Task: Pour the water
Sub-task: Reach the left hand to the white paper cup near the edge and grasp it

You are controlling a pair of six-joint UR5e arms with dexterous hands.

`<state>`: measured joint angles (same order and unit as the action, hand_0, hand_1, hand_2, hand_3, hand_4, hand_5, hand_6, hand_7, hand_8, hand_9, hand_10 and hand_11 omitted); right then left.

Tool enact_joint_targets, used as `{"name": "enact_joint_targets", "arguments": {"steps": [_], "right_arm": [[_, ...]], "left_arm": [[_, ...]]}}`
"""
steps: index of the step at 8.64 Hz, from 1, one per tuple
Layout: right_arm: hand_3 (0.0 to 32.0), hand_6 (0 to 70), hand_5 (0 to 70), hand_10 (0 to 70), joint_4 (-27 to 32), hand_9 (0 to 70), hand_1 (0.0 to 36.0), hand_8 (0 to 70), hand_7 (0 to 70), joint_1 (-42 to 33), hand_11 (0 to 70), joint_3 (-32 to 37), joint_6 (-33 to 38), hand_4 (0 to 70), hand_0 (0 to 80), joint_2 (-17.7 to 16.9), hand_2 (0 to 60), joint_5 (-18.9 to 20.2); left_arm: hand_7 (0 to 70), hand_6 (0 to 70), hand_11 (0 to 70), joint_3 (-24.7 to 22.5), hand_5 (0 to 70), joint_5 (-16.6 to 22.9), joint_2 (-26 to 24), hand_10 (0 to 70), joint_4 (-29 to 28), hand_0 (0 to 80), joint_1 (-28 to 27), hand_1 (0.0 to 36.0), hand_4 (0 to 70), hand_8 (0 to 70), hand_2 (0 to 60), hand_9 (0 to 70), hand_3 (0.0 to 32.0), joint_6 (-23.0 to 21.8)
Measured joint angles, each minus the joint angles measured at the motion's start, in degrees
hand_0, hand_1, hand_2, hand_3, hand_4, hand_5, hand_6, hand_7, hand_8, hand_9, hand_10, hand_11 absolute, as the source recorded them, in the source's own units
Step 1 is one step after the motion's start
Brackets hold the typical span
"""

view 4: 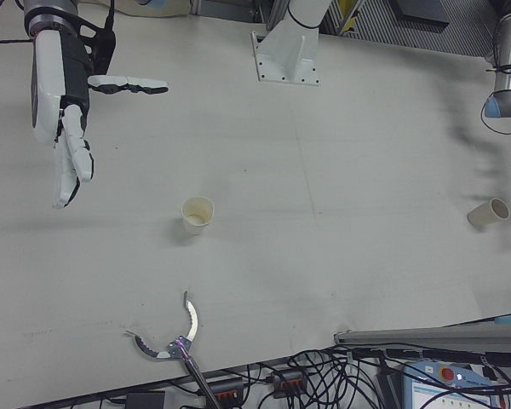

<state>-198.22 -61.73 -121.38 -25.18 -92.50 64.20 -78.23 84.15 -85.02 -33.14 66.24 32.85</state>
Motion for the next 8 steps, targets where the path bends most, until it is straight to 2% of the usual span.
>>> {"name": "enact_joint_targets", "arguments": {"steps": [3, 5, 6, 8], "right_arm": [[3.8, 0.0, 6.0, 0.0, 0.1, 0.0, 15.2, 0.0, 0.0, 0.06, 0.0, 1.01, 0.21, 0.0, 46.9, -0.44, 6.2, 0.04], [3.0, 0.0, 5.7, 0.0, 0.24, 0.0, 14.9, 0.0, 0.0, 0.07, 0.0, 1.59, 0.35, 0.0, 46.8, -0.84, 6.2, 0.04], [2.8, 0.0, 5.9, 0.0, 0.27, 0.0, 15.0, 0.0, 0.0, 0.13, 0.0, 1.74, 0.38, 0.0, 46.9, -0.85, 6.4, 0.04], [1.8, 0.0, 6.1, 0.0, 0.29, 0.0, 14.8, 0.0, 0.0, 0.25, 0.0, 1.93, 0.36, 0.0, 46.8, -0.72, 6.6, 0.05]], "left_arm": [[3.0, 0.0, 1.7, 5.19, 3.9, -0.29, -4.75, 0.0, -0.46, 47.1, -2.24, 15.7, 0.0, 0.0, 5.3, 0.0, 5.4, 0.44], [2.3, 0.0, 2.1, 7.0, 2.9, -0.31, -5.69, 0.3, -1.44, 46.7, -2.98, 15.4, 0.0, 0.0, 5.9, 0.0, 5.4, 2.08], [2.2, 0.0, 2.0, 8.2, 2.5, -0.31, -5.73, 0.2, -2.46, 46.8, -3.17, 15.3, 0.0, 0.0, 5.5, 0.0, 6.4, 2.7], [2.1, 0.0, 2.1, 9.89, 3.1, -0.31, -5.84, 0.3, -4.08, 46.5, -3.87, 14.6, 0.0, 0.0, 5.5, 0.0, 5.2, 4.33]]}}
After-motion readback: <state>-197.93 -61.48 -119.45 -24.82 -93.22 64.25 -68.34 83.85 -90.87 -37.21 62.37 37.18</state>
